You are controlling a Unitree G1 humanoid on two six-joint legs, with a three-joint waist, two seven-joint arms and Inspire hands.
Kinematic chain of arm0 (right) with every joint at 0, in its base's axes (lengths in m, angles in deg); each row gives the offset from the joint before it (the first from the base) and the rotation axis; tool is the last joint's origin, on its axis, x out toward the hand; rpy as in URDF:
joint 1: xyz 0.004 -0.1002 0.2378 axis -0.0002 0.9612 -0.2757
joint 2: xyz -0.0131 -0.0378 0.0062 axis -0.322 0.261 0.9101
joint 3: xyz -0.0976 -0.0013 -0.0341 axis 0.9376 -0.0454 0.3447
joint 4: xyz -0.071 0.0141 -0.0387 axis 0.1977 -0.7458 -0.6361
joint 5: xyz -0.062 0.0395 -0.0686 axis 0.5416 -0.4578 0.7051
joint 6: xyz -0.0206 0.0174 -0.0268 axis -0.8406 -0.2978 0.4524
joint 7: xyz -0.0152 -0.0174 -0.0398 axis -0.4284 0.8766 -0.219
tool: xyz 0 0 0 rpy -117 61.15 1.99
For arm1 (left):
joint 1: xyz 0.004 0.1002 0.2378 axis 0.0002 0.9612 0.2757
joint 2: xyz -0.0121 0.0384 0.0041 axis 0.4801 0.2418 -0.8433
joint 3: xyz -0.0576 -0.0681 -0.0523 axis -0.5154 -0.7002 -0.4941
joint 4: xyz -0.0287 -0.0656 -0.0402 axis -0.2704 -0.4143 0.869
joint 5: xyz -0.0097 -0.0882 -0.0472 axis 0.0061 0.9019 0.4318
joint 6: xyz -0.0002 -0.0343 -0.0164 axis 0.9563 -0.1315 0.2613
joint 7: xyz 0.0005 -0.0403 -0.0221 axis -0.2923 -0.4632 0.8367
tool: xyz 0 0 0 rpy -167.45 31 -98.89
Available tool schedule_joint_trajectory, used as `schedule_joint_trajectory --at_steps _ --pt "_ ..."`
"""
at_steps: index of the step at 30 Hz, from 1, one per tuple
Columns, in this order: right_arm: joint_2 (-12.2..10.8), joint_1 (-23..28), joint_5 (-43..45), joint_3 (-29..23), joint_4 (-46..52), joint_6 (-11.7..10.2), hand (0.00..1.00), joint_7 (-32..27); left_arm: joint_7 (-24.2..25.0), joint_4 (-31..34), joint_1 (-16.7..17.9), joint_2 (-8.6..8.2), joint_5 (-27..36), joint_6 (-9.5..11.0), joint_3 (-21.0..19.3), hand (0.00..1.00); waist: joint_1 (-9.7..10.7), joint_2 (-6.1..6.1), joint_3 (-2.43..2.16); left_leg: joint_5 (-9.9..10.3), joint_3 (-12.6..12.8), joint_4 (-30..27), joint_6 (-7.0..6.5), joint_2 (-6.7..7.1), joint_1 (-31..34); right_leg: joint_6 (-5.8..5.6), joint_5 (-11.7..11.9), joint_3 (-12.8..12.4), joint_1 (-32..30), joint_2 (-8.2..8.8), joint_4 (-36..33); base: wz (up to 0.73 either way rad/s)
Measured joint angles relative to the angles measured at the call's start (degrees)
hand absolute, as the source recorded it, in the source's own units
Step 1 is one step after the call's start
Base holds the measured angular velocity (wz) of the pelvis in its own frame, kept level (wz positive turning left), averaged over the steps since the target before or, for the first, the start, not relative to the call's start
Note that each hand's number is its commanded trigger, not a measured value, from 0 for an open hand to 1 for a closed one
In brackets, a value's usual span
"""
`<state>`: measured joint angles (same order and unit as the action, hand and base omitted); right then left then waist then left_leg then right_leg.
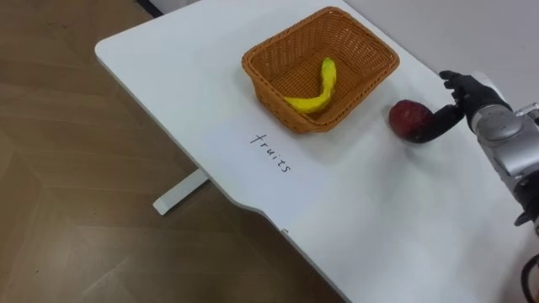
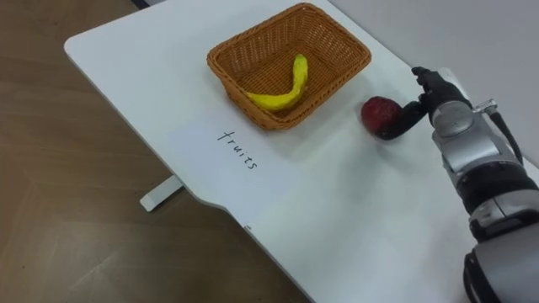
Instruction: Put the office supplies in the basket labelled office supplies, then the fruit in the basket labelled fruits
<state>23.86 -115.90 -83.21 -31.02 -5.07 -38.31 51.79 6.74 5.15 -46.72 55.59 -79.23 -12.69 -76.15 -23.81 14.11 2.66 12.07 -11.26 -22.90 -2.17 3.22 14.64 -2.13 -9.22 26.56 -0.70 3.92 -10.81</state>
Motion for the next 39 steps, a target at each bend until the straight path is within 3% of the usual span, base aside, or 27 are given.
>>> schedule_joint_trajectory --at_steps 22,33,39 --pt "-1.31 0.36 0.04 2.36 -0.9 -0.35 0.0 6.96 0.13 0.02 0.06 0.02 -0.11 -0.31 0.98 0.0 -0.32 0.15 -0.03 0.01 -0.02 -0.02 0.02 -0.13 -0.18 0.03 0.02 0.39 0.22 -0.1 0.03 0.0" --pt "-1.64 0.29 0.2 2.19 -4.61 0.08 0.0 6.28 0.14 -0.24 -0.02 -0.02 -0.08 -0.52 0.96 0.0 -1.02 -0.13 0.18 -0.01 0.18 -0.07 0.07 -0.21 0.09 0.05 0.03 0.41 -0.11 -0.11 -0.02 0.0" --pt "-1.64 -0.17 0.2 2.16 -6.11 -0.8 0.0 5.83 0.29 -0.32 -0.05 -0.14 -0.01 -0.51 0.98 0.0 -1.81 -0.43 0.4 -0.01 0.08 -0.05 0.07 -0.21 0.24 0.06 0.04 0.37 -0.24 -0.15 0.0 0.0"
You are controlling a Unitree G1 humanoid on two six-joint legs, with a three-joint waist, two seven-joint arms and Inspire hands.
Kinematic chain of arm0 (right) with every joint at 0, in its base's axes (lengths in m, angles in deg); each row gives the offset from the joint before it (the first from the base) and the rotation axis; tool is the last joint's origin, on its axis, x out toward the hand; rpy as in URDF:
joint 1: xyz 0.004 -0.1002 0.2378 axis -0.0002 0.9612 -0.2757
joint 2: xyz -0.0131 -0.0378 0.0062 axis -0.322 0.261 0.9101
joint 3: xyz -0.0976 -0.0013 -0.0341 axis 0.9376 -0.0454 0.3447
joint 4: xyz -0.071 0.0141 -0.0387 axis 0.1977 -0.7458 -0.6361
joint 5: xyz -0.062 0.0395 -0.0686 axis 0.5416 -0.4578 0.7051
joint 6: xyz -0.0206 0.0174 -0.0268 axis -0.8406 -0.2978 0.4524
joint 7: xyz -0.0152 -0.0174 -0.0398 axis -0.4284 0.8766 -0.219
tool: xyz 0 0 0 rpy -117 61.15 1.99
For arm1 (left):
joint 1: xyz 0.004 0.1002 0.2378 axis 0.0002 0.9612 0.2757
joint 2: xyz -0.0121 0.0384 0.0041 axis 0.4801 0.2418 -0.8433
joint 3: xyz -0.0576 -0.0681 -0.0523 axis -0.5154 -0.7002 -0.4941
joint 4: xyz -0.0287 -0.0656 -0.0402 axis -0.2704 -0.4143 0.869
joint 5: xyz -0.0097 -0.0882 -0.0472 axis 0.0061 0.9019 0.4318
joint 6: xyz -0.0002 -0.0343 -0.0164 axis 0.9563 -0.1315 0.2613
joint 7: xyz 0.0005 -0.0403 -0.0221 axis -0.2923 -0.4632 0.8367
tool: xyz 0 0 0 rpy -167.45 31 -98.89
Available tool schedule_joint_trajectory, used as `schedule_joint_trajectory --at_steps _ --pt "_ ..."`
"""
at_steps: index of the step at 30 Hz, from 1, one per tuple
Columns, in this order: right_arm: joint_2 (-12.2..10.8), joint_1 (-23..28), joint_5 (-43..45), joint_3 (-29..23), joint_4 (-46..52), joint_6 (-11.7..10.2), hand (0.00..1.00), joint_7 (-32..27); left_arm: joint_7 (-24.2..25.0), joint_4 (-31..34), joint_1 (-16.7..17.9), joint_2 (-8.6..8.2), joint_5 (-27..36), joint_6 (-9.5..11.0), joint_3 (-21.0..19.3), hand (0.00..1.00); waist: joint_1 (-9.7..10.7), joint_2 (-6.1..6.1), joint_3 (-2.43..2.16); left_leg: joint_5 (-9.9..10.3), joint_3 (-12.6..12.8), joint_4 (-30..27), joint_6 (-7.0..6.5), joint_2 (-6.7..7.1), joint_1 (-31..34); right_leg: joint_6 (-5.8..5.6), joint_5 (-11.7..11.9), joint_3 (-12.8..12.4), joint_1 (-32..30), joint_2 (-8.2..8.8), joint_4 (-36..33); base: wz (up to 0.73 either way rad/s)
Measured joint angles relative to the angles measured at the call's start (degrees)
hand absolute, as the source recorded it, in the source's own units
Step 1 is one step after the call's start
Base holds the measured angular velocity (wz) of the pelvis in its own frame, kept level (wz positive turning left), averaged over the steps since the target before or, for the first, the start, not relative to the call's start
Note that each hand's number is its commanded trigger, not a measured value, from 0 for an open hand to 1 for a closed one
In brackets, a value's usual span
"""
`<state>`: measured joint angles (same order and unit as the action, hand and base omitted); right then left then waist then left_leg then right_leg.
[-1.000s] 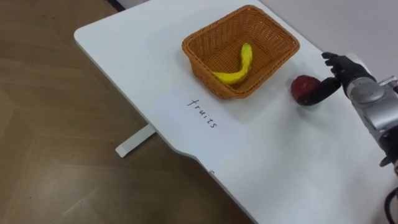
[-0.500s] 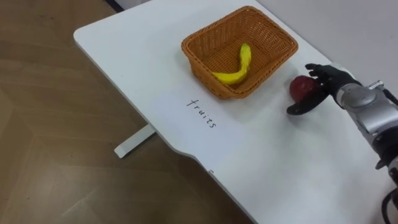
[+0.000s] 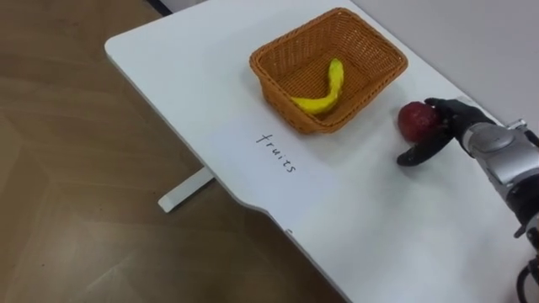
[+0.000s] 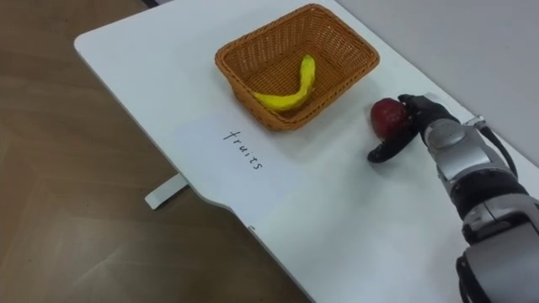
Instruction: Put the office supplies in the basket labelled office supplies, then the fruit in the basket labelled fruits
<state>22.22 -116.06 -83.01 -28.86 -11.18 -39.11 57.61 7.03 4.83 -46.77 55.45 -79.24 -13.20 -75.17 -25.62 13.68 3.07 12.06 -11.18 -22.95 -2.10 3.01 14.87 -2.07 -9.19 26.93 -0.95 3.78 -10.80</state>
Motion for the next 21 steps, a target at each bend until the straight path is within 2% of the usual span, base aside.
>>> schedule_joint_trajectory --at_steps 6,21 --pt "0.01 -0.28 0.01 -0.02 -0.63 -0.78 0.0 -0.49 0.09 -0.14 -0.27 0.01 0.01 0.22 0.0 0.0 0.03 -0.04 0.03 0.01 -0.12 -0.22 0.03 0.0 0.46 0.04 0.03 0.01 -0.24 -0.09 0.04 0.0" --pt "0.0 -0.28 0.51 -0.03 -0.96 -0.93 0.0 -2.04 0.54 -0.16 -0.77 0.02 -0.03 0.33 0.99 0.0 0.1 -0.19 0.13 0.08 -0.59 -0.79 0.12 0.09 1.01 0.11 0.07 0.05 -0.37 -0.24 0.03 0.01"
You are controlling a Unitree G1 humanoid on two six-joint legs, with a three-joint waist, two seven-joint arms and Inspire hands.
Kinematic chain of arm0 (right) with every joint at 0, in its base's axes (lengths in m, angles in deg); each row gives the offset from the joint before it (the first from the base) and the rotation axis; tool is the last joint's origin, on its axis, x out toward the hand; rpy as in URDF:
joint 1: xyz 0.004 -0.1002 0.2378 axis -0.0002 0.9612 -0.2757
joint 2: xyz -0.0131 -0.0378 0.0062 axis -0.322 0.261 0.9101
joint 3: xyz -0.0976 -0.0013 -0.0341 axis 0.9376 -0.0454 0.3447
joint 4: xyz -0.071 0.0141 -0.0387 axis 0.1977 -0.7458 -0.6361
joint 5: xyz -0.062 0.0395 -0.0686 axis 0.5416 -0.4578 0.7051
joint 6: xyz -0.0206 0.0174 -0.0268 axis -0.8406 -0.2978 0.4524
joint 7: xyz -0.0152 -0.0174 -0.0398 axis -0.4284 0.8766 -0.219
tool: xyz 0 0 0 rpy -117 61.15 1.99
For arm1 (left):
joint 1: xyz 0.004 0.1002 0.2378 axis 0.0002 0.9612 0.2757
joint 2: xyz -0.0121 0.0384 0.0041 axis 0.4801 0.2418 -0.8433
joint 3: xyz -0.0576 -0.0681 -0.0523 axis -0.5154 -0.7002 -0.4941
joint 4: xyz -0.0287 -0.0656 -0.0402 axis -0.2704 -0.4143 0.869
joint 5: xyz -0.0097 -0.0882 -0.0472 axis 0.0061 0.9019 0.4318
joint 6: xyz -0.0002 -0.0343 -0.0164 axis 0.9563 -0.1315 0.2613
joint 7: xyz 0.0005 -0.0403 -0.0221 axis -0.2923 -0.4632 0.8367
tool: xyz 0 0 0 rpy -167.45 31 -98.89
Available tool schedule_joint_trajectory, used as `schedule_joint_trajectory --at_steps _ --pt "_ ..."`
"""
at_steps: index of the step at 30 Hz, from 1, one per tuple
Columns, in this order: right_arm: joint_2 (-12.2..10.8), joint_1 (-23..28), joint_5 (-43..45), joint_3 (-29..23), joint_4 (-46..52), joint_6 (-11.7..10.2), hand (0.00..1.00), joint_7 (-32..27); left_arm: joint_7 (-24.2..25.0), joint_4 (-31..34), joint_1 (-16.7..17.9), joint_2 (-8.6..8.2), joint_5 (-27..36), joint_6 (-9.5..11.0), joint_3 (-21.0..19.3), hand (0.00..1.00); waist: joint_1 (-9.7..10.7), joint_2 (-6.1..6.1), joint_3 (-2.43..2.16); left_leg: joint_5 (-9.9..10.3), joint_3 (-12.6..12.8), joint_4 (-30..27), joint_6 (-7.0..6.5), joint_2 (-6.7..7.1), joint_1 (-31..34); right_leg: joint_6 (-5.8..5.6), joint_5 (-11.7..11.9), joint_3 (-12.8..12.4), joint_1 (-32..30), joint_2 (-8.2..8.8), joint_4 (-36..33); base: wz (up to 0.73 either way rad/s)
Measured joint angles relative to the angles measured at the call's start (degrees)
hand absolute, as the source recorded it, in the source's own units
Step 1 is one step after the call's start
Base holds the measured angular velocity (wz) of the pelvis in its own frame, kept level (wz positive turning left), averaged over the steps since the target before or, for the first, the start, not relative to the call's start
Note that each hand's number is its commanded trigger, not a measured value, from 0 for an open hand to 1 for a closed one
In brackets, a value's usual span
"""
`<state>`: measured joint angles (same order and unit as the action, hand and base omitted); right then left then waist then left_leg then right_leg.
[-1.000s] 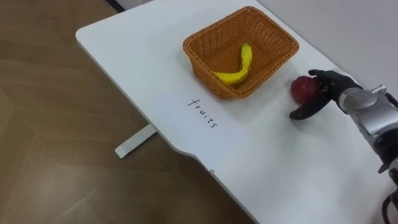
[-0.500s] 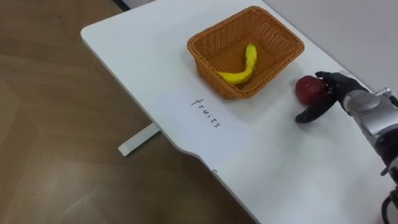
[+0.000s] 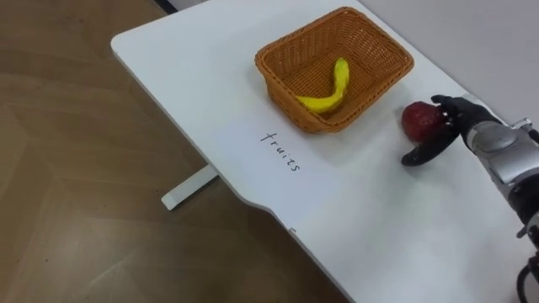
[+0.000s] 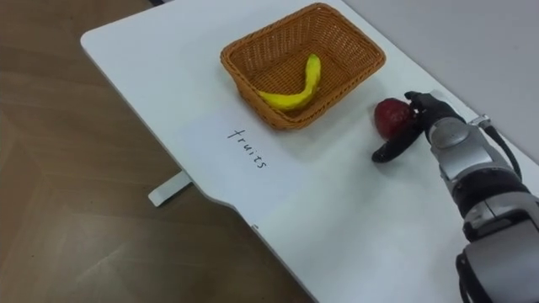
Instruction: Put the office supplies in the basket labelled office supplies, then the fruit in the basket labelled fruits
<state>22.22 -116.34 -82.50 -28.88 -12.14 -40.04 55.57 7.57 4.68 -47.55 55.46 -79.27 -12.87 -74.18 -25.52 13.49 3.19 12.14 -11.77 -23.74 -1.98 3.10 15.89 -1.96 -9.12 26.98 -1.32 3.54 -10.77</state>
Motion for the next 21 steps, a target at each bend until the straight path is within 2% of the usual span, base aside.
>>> schedule_joint_trajectory --at_steps 9,21 --pt "0.01 -0.2 1.7 -0.06 0.07 -0.62 0.0 -0.03 0.1 0.51 -0.02 -0.02 0.03 0.15 0.16 0.0 -0.04 0.12 -0.12 -0.06 -0.04 -0.06 0.07 -0.04 0.32 0.02 0.02 -0.1 -0.32 -0.06 -0.03 0.0" --pt "0.0 -0.42 3.86 -0.04 -0.43 -0.63 0.0 -0.3 0.49 0.21 -0.04 -0.12 0.01 0.38 0.19 0.0 -1.13 -0.07 0.04 -0.11 -0.1 0.02 0.14 -0.03 0.3 0.05 0.03 -0.16 -0.4 -0.1 -0.02 0.0"
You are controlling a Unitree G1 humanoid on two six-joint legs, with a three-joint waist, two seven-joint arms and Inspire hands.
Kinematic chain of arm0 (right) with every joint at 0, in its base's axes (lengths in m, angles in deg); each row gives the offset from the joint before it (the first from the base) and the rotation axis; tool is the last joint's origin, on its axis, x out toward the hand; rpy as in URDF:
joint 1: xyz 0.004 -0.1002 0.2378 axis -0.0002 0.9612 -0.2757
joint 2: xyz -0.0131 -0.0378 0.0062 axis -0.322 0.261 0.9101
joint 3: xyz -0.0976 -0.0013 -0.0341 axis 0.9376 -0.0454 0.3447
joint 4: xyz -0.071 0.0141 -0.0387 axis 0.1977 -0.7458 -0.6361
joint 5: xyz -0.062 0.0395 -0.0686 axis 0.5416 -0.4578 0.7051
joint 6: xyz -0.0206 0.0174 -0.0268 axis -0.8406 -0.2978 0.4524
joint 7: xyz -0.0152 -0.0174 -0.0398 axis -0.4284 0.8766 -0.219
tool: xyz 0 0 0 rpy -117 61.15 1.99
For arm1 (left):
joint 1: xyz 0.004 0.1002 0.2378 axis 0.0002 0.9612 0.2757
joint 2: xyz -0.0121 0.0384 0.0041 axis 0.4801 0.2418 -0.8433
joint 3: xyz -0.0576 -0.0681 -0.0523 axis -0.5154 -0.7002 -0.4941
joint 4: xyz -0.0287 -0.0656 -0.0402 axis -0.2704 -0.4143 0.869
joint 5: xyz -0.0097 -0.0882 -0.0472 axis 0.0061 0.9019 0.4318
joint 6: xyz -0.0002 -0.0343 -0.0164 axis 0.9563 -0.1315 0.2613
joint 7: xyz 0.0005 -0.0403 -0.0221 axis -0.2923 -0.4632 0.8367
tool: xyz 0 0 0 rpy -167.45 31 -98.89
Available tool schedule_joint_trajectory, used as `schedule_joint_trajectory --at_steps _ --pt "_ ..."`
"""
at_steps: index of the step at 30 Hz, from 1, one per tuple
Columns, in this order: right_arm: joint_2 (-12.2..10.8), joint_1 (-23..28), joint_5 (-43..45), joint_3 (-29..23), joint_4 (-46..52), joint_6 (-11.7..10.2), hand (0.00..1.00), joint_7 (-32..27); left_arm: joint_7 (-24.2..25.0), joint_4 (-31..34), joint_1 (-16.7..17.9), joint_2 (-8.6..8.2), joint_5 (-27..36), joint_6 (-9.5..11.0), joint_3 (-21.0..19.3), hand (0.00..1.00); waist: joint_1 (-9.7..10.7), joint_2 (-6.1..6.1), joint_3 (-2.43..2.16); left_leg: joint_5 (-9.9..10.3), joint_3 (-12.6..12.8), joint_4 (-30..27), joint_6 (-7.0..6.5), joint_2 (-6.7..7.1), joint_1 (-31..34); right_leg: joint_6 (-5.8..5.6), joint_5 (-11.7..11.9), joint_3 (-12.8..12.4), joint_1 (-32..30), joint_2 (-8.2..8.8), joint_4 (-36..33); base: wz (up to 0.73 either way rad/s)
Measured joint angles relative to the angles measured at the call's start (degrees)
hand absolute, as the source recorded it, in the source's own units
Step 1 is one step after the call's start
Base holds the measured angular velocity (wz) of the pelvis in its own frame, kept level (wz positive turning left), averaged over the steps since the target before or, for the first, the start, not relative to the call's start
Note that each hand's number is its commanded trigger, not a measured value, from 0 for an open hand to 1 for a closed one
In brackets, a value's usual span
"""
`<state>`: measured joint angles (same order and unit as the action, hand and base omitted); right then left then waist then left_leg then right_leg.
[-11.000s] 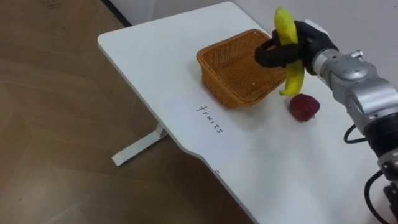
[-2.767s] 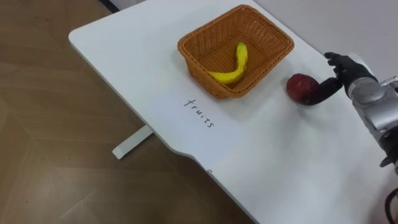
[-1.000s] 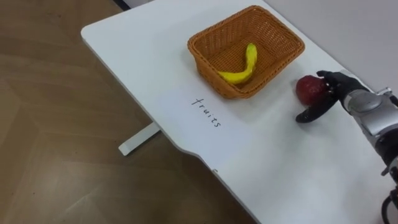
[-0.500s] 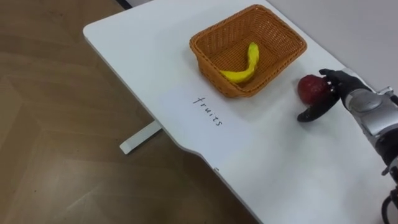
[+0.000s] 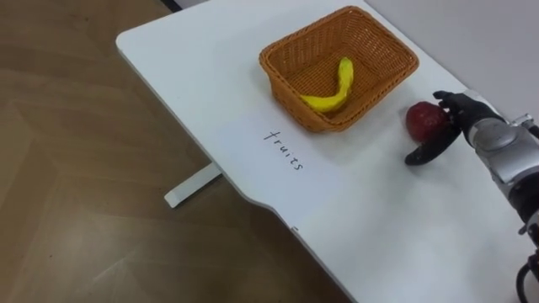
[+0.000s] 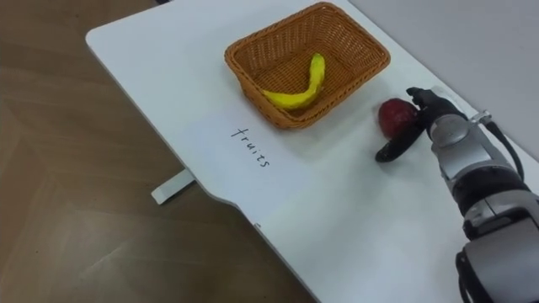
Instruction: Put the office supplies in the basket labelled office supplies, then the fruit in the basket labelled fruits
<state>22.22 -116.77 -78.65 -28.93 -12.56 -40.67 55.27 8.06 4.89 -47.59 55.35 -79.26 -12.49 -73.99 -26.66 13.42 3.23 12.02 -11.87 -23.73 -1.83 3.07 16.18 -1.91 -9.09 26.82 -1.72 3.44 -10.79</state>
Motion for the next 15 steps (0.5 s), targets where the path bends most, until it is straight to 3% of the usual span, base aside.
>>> schedule_joint_trajectory --at_steps 15 --pt "-0.01 -1.15 0.44 0.1 -1.27 -0.12 0.0 -0.05 -0.54 -0.46 -0.07 -0.11 0.01 0.92 0.01 0.0 -0.54 -0.02 0.3 -0.26 -0.4 0.25 0.4 -0.19 0.54 0.47 0.29 0.06 -0.72 -0.27 -0.02 0.0"
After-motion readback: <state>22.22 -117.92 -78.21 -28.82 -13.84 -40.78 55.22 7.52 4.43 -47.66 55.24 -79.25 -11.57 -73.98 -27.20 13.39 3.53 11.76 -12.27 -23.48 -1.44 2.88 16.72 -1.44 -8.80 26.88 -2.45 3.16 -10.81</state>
